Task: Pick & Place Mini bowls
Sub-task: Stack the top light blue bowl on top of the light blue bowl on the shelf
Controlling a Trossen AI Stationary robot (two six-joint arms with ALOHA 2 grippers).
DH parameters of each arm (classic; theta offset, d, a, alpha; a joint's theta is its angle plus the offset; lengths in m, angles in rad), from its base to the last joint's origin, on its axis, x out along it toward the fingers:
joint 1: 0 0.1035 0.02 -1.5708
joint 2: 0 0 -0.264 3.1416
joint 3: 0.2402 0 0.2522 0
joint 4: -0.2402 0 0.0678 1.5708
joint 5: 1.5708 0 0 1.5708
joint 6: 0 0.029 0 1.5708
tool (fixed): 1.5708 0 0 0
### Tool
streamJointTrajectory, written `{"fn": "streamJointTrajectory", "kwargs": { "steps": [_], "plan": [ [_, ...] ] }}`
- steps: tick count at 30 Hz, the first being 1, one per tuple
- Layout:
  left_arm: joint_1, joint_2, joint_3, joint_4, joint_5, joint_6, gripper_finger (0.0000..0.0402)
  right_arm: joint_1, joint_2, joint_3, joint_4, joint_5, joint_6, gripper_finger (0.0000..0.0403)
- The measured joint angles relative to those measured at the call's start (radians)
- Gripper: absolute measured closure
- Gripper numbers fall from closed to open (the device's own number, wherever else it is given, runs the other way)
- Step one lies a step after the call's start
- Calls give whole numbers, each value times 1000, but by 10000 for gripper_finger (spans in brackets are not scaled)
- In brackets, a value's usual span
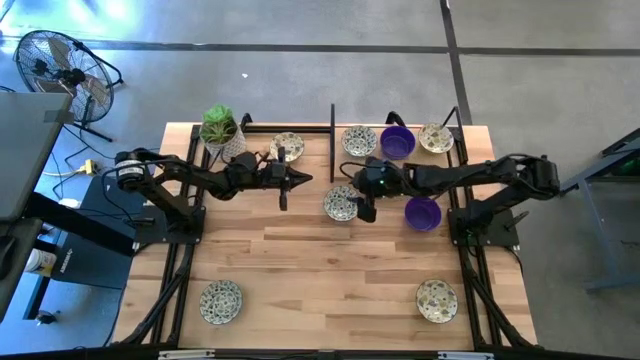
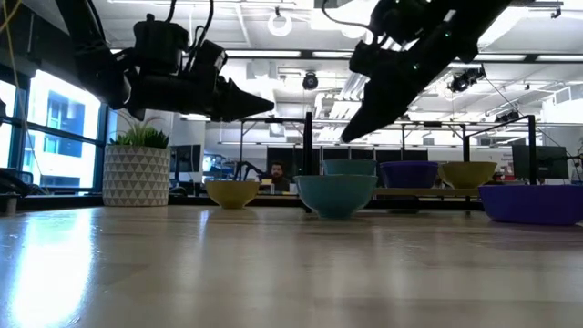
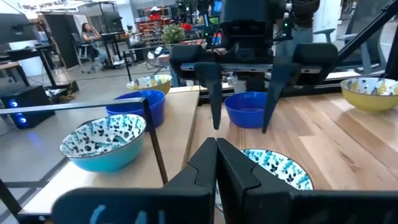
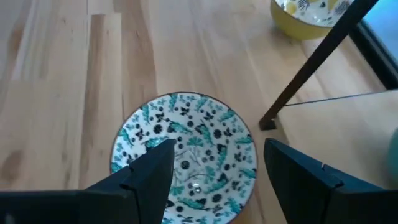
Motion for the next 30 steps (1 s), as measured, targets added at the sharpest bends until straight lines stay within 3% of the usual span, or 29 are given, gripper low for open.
{"fn": "streamJointTrajectory", "kwargs": {
  "steps": [8, 21, 25, 30],
  "plan": [
    [0, 0, 3, -6, 2, 27, 401, -78, 4, 0, 1, -2, 189, 167],
    [0, 1, 7, -56, 1, -15, 402, -134, 92, 0, -50, -48, 288, 167],
    [-1, 1, 7, -68, 1, -34, 402, -147, 99, 0, -61, -52, 280, 167],
    [-1, 1, 7, -79, 16, -50, 402, -139, 80, 0, -89, -77, 117, 167]
  ]
}}
